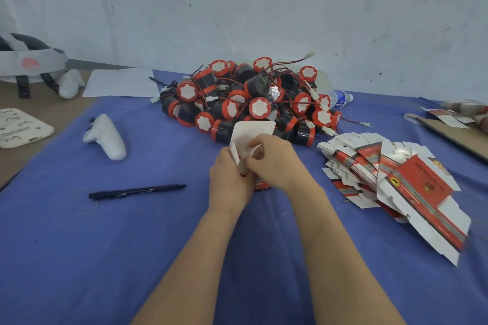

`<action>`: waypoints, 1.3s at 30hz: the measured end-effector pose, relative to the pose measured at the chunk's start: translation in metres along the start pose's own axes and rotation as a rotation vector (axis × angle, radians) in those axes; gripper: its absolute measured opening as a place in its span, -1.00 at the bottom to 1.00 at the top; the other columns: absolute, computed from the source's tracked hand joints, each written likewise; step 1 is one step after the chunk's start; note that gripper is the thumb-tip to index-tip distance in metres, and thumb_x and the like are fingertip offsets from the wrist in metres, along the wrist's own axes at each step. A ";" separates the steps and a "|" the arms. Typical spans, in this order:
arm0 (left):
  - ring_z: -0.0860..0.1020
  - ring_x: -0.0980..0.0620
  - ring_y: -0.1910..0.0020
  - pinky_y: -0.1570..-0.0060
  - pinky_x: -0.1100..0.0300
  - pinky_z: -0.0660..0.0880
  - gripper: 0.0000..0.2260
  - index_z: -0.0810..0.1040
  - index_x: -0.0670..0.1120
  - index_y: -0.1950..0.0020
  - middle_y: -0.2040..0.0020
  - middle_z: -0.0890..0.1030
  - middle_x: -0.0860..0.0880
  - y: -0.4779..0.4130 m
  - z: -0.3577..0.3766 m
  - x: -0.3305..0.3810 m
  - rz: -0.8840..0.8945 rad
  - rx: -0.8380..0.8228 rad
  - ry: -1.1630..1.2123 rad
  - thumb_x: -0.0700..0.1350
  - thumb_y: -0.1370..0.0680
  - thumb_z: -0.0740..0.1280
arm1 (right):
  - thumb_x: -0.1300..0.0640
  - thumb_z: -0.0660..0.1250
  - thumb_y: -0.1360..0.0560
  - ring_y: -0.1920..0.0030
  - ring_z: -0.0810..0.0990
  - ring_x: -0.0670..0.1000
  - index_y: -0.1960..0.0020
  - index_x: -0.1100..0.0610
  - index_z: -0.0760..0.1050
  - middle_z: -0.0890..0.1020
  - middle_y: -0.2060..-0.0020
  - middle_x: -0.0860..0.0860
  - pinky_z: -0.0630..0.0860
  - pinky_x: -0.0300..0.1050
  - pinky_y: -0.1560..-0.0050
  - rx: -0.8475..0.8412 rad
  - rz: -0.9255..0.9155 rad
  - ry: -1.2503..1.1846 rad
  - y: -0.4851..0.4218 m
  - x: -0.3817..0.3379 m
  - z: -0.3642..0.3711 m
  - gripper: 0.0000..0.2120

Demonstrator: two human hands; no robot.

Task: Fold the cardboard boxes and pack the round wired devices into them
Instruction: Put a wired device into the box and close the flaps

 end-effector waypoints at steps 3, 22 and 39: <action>0.52 -0.13 -0.05 0.01 -0.14 0.54 -0.72 0.39 -0.10 -0.14 -0.05 0.55 -0.08 0.001 0.000 0.001 0.013 -0.003 -0.017 -0.11 -0.48 0.36 | 0.21 0.27 -0.47 0.27 0.47 -0.08 -0.21 0.06 0.48 0.54 0.16 -0.01 0.33 -0.38 0.43 0.033 -0.009 -0.055 0.001 -0.003 -0.004 -0.69; 0.51 -0.04 -0.09 0.07 0.09 0.51 -0.69 0.36 -0.07 -0.17 -0.11 0.52 -0.03 0.000 -0.003 -0.002 -0.001 0.015 -0.020 -0.02 -0.51 0.37 | -0.04 0.41 -0.45 0.47 0.35 0.06 0.32 0.15 0.40 0.41 0.47 0.02 0.27 -0.18 0.43 0.247 0.271 0.073 0.009 0.043 -0.039 -0.66; 0.51 -0.05 -0.07 0.08 0.07 0.50 -0.63 0.38 -0.08 -0.18 -0.05 0.50 0.02 -0.002 -0.003 -0.003 0.003 0.057 -0.036 0.02 -0.49 0.40 | 0.17 0.23 -0.53 0.05 0.56 0.10 -0.01 0.17 0.54 0.61 0.03 0.07 0.50 -0.06 0.18 0.267 0.151 0.264 0.006 0.012 -0.023 -0.86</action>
Point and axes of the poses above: each hand's wrist, its own y-axis away from the middle knuckle, its own z-axis out of the palm, x = y × z, the point moved 10 cm from there along -y, towards the middle knuckle
